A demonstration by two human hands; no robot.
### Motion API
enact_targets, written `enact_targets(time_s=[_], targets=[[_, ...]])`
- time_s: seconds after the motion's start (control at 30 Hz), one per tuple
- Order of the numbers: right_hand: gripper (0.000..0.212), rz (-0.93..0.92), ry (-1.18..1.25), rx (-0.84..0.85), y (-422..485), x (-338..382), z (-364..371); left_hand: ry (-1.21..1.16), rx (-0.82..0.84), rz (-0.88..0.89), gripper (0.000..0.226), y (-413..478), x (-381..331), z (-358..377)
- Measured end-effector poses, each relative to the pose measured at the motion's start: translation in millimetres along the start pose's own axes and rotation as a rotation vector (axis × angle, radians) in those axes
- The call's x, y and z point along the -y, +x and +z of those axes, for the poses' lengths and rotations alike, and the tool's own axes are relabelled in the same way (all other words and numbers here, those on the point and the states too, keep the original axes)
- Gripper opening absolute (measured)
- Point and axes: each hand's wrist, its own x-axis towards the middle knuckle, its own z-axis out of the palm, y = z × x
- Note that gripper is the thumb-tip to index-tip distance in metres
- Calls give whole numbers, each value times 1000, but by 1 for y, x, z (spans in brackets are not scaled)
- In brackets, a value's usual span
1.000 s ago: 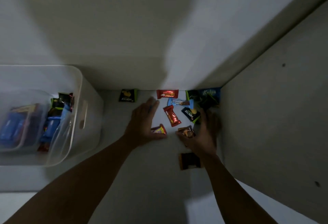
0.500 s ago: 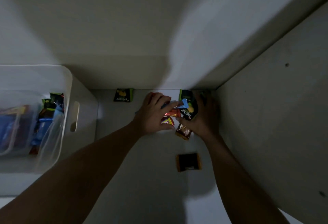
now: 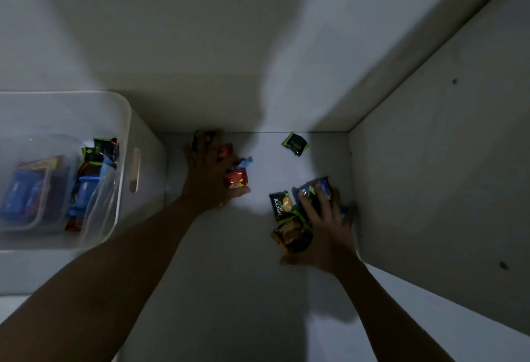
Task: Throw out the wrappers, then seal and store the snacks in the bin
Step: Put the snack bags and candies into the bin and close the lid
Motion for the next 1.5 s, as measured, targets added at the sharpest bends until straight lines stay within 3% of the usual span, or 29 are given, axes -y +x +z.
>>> enact_targets(time_s=[0.1, 0.23, 0.3, 0.53, 0.67, 0.8, 0.97, 1.1, 1.33, 1.5], targets=[[122, -30, -83, -64, -2, -1, 11, -67, 79, -13, 85, 8, 14, -1], [94, -49, -122, -252, 11, 0, 13, -27, 19, 78, 74, 6, 13, 7], [87, -43, -117, -325, 23, 0, 11, -21, -1, 136, 72, 4, 6, 10], [68, -99, -102, -400, 63, 10, 6, -57, 42, 172, 100, -6, -41, 22], [54, -200, -97, -452, 68, 8, 5, 72, 33, 294, 85, 0, -46, 23], [51, -184, -52, -440, 78, 5, 2, 52, 27, 240, 75, 7, -47, 20], [44, -11, 37, -479, 86, 2, -9, -96, -148, 110, 65, 5, -35, 24], [53, -48, -21, -412, 102, 4, -14, -68, -179, 113, 63, 6, -37, 25], [47, -121, -112, -546, 128, 22, -12, 0, -146, 117, 49, 8, -45, 22], [78, -69, 16, -484, 132, 29, -15, 3, -109, 135, 45, 10, -44, 21]])
